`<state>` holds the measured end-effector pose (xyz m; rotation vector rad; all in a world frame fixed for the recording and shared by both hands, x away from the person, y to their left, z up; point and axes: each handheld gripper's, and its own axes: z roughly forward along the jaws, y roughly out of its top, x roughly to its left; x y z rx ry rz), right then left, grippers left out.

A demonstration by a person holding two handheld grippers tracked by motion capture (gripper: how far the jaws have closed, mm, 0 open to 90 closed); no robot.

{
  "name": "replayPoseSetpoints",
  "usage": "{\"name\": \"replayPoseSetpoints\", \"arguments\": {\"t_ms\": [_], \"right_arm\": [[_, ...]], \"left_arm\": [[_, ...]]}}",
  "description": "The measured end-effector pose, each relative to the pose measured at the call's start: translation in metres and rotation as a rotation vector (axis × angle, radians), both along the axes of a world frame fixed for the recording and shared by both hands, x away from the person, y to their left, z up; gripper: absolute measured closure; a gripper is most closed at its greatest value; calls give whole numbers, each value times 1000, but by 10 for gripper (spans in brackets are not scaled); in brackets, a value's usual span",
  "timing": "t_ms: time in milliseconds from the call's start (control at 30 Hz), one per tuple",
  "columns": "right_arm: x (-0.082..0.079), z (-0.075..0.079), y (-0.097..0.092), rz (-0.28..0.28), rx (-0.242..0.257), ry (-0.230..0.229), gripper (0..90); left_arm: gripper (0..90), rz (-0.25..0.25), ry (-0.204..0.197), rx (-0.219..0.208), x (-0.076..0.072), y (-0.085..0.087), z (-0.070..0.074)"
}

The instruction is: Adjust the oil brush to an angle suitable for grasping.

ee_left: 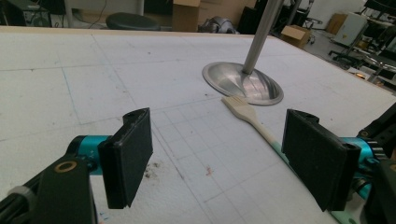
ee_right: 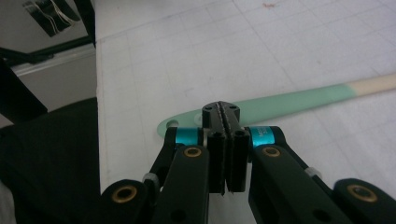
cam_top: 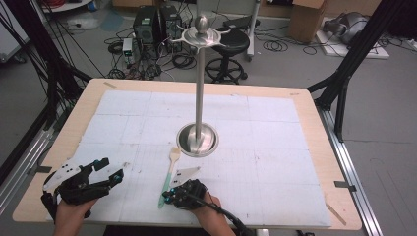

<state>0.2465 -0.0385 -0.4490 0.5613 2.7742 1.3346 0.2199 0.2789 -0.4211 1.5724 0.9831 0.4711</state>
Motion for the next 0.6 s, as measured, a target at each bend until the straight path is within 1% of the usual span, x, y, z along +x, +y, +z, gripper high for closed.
{"name": "replayPoseSetpoints", "arguments": {"t_ms": [67, 100, 133, 167, 200, 233, 267, 300, 333, 367, 400, 433, 467, 500, 533, 567, 600], "right_arm": [[2, 3, -7, -22, 11, -6, 896], [2, 7, -16, -51, 27, -10, 896], [3, 10, -23, -66, 30, -14, 896], [4, 14, -36, -95, 39, -29, 896], [4, 16, -44, -114, 44, -33, 895], [3, 20, -57, -139, 47, -41, 895], [2, 23, -70, -165, 54, -52, 895], [1, 25, -84, -193, 61, -60, 895], [-1, 28, -101, -231, 62, -67, 895], [-3, 29, -115, -257, 63, -80, 895], [-5, 30, -129, -287, 59, -86, 895], [-7, 31, -139, -309, 59, -92, 893], [-9, 31, -151, -337, 58, -96, 893], [-12, 31, -166, -372, 55, -102, 893], [-14, 32, -176, -395, 61, -109, 894], [-19, 33, -196, -438, 74, -114, 894], [-21, 33, -202, -453, 83, -120, 894]], "left_arm": [[292, -9, 3, 3, 0, 0, 0], [316, -14, 2, 5, 0, -1, 0], [360, -40, 8, 14, 0, -2, 0], [421, -55, 11, 14, 0, -3, 0], [450, -65, 17, 21, 0, -6, 0], [464, -78, 21, 26, 0, -8, 0], [499, -93, 21, 31, 0, -11, 1], [513, -106, 24, 26, 0, -15, 1], [500, -116, 22, 21, 0, -19, 1], [455, -137, 25, 19, 1, -23, 2], [427, -160, 30, 30, 2, -26, 2], [454, -189, 40, 53, 2, -31, 2], [537, -218, 47, 78, 2, -37, 1], [659, -230, 48, 91, 2, -41, 0], [779, -234, 50, 101, 2, -45, 0], [884, -242, 55, 108, 2, -52, -1], [895, -251, 61, 110, 3, -56, -2]]}}
